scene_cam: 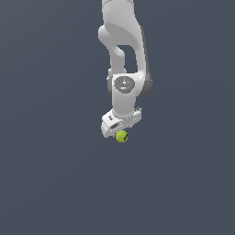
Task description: Pick up the object and move it to a goal position.
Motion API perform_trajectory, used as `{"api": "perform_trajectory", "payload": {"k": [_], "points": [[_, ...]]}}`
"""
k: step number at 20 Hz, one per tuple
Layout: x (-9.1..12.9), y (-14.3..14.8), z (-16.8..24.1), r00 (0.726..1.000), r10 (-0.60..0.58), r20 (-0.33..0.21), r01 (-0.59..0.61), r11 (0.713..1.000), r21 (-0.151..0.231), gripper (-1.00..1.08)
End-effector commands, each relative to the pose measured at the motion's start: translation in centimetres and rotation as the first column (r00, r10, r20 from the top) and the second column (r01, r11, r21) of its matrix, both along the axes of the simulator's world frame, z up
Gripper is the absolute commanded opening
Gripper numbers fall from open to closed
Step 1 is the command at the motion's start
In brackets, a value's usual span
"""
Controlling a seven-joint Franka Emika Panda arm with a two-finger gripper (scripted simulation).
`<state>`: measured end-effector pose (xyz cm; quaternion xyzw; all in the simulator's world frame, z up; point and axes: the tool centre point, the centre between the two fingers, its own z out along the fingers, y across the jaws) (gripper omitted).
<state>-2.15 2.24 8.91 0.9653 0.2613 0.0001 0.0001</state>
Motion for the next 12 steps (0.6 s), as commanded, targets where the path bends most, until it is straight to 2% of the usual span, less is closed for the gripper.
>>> {"api": "perform_trajectory", "payload": {"k": [1,12], "points": [[0.0,0.0,-0.6,1.0,0.001,-0.001,-0.001,1.0,0.0,1.0],[-0.1,0.0,-4.7,1.0,0.005,0.0,-0.005,1.0,0.0,1.0]]}}
